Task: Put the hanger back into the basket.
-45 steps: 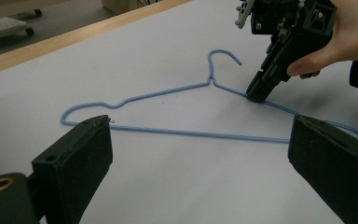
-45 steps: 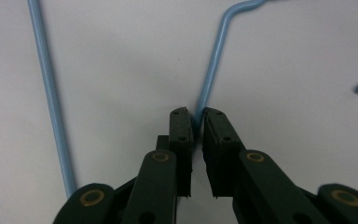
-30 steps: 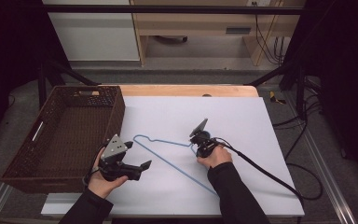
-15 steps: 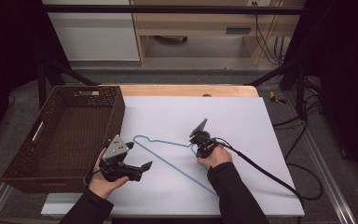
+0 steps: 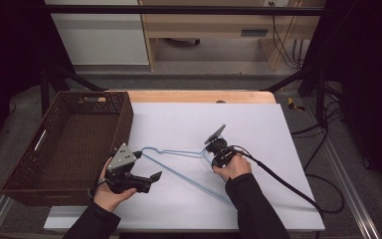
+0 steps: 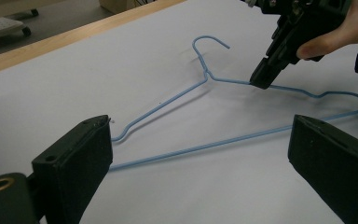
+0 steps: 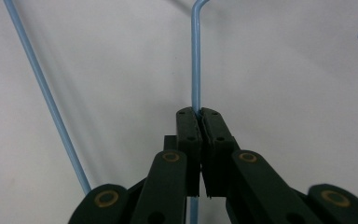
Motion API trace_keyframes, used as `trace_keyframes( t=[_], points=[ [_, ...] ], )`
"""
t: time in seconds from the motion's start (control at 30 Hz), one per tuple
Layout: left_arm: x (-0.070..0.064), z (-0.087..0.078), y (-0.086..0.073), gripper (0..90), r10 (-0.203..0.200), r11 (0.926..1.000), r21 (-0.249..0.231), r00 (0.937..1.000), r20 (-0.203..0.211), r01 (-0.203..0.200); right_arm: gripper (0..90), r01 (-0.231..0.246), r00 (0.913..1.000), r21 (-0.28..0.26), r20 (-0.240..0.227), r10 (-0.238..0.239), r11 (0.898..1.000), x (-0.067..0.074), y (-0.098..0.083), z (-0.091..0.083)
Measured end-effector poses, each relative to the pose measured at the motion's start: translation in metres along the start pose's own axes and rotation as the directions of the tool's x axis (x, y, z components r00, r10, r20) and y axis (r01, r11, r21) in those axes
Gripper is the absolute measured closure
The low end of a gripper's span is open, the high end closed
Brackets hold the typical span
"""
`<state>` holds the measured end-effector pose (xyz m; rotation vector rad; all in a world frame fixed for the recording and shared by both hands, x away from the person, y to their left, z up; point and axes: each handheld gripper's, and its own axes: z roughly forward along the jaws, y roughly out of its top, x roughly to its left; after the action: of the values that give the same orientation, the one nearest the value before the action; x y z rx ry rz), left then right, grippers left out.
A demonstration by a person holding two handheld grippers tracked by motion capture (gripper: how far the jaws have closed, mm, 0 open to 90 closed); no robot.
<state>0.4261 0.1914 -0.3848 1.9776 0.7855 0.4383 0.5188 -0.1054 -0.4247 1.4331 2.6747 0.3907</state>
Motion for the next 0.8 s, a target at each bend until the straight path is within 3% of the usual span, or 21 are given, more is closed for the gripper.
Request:
trace_keyframes(
  t=[0.37, 0.5, 0.6, 0.73, 0.8],
  points=[
    [-0.001, -0.002, 0.012, 6.3, 0.035, 0.9994, 0.006, 0.9994, 0.001, -0.035, 87.8, 0.064, 0.9979, -0.036, -0.002, -0.064, 0.997, 0.002, -0.01, -0.023],
    [-0.003, 0.001, 0.022, 6.3, 0.059, 0.9975, 0.038, 0.9982, 0.007, -0.059, 87.8, 0.092, 0.9958, -0.051, 0.004, -0.092, 0.994, 0.002, -0.013, -0.03],
    [-0.007, 0.018, 0.032, 6.6, 0.083, 0.9926, 0.089, 0.9966, 0.005, -0.083, 87.8, 0.108, 0.9941, -0.054, -0.003, -0.108, 0.993, 0.004, -0.015, -0.034],
    [-0.011, 0.034, 0.038, 8.0, 0.095, 0.9898, 0.104, 0.9951, 0.026, -0.097, 87.8, 0.113, 0.9934, -0.056, -0.012, -0.114, 0.992, 0.005, -0.016, -0.035],
    [-0.011, 0.054, 0.04, 8.6, 0.114, 0.982, 0.15, 0.9933, 0.021, -0.115, 87.8, 0.122, 0.9923, -0.055, -0.012, -0.123, 0.991, 0.005, -0.017, -0.035]
  ],
)
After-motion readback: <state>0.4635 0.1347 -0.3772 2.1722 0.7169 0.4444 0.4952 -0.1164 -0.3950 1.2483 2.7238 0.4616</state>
